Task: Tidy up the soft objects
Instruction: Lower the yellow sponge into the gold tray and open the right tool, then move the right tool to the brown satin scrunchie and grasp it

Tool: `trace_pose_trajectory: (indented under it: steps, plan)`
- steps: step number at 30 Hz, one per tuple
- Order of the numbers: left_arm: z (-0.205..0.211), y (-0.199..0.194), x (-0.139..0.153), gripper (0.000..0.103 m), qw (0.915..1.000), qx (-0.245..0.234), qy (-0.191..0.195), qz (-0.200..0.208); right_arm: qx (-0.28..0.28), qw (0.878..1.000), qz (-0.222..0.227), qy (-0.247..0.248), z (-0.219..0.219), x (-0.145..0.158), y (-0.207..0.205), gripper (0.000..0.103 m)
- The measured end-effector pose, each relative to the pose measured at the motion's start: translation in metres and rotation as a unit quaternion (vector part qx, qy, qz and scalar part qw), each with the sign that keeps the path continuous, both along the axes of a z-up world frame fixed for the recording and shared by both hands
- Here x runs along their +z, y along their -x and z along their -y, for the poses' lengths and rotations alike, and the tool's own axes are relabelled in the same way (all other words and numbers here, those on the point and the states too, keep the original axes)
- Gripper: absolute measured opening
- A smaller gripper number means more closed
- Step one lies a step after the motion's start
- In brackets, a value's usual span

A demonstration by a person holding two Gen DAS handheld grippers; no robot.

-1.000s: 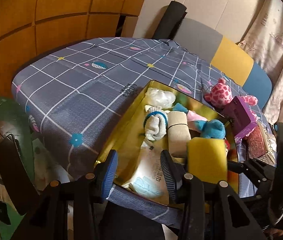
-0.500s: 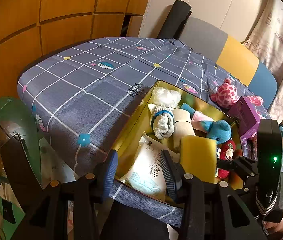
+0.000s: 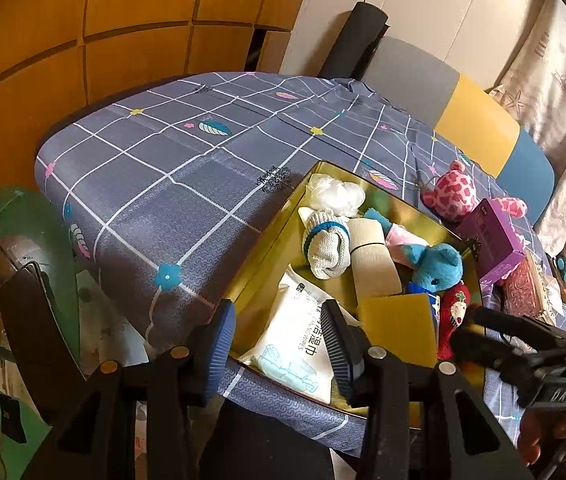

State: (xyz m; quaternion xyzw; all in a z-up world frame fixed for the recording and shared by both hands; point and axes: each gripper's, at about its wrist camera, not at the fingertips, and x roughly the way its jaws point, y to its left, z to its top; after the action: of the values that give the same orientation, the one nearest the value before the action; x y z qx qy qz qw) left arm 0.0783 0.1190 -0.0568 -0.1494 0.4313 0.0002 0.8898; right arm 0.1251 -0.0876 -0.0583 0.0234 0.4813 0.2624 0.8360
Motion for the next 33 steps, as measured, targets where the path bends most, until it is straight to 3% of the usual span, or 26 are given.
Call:
trace_pose_trajectory:
  steps: [1,4,9,16,21,33]
  plan:
    - [0.0,0.0,0.0,0.045,1.0,-0.001,0.001,0.0,-0.009,1.0,0.002,-0.002,0.003,0.001,0.001,0.09]
    - [0.001,0.001,0.001,0.045,1.0,-0.001,0.001,0.002,-0.022,1.0,0.005,0.011,0.004,-0.001,-0.004,0.063]
    - [0.002,0.002,0.003,0.045,1.0,-0.002,-0.002,0.006,-0.021,0.996,0.01,0.087,-0.007,-0.017,-0.005,0.047]
    - [0.001,0.002,0.003,0.045,1.0,-0.001,0.0,0.006,0.02,0.996,-0.008,0.088,-0.032,-0.041,0.001,0.046]
    - [0.0,0.002,0.004,0.045,1.0,-0.001,0.003,0.007,0.041,0.997,-0.06,0.014,-0.026,-0.044,0.003,0.046]
    - [0.014,0.003,0.002,0.045,0.9997,-0.019,-0.016,0.002,-0.037,0.999,-0.021,0.021,0.0,-0.022,0.015,0.047]
